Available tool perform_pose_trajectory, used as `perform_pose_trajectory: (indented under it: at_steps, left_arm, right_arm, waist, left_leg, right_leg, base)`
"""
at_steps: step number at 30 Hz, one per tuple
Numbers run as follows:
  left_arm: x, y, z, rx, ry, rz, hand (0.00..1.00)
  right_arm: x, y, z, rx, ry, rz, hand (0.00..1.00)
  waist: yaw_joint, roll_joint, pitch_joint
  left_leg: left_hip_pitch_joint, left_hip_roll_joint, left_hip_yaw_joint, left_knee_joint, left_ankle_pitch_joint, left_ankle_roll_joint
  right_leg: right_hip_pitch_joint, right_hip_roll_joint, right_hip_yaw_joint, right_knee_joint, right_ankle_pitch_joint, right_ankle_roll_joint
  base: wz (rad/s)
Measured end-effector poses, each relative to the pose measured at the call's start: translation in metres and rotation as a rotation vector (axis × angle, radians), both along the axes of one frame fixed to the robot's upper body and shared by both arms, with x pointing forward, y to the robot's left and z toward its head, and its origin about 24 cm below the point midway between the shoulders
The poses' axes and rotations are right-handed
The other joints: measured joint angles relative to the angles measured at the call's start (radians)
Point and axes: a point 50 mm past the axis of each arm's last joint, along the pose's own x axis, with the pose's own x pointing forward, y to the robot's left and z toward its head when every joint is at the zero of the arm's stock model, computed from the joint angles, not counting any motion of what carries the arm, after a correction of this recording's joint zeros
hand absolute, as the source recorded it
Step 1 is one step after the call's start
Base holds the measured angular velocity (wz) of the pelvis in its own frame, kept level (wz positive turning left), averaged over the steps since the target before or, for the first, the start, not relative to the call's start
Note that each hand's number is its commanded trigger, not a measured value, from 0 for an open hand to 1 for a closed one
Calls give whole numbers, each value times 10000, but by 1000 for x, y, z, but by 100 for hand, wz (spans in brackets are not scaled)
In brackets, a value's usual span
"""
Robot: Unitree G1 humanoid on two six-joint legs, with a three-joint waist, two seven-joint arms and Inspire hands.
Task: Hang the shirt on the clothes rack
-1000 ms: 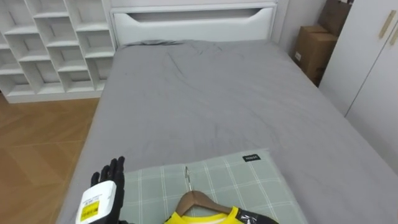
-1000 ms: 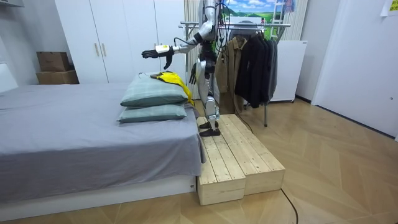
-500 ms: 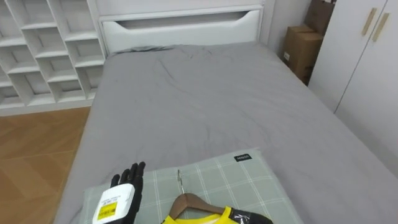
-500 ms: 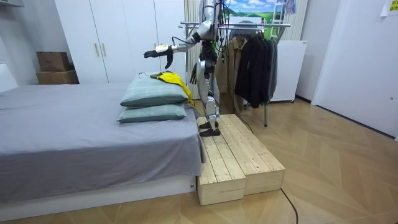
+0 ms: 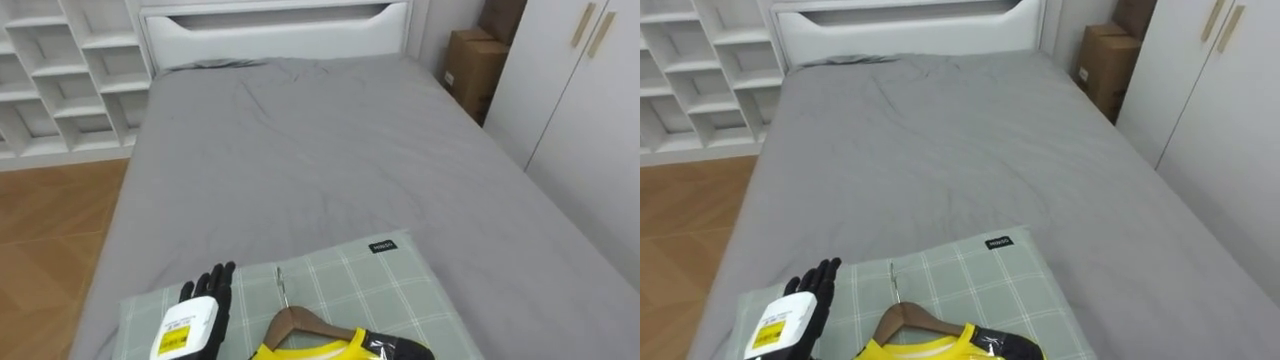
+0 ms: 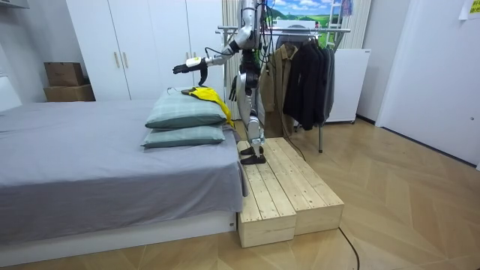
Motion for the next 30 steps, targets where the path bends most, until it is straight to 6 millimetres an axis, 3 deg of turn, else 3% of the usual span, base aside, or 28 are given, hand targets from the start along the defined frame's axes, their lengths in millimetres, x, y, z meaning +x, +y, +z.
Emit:
perform_pose_trajectory:
  at_steps: [4, 15, 30]
  left_arm:
    - [-4, 0, -6, -4, 379, 33, 0]
    - [-12, 3, -18, 20, 1026, 461, 0]
    - [-29, 14, -38, 273, 2149, 1332, 0]
  right_arm:
    - [0, 0, 0, 21, -15, -7, 0]
    - [-2, 6, -2, 78, 40, -189, 0]
    - [-1, 8, -3, -114, 63, -256, 0]
  waist:
    - [-17, -9, -6]
    - [-201, -151, -147]
    - [-149, -174, -124]
  left_leg:
    - [-29, 1, -14, -2, -1, -1]
    - [-6, 10, 55, 21, 1, -1]
    - [-156, 12, 42, 7, 2, -2]
  right_leg:
    - [-85, 3, -9, 3, 0, 0]
    - [-78, 2, 23, 24, 0, 0]
    - [-223, 5, 19, 11, 0, 0]
  base:
    - [0]
    - [-1]
    - [0]
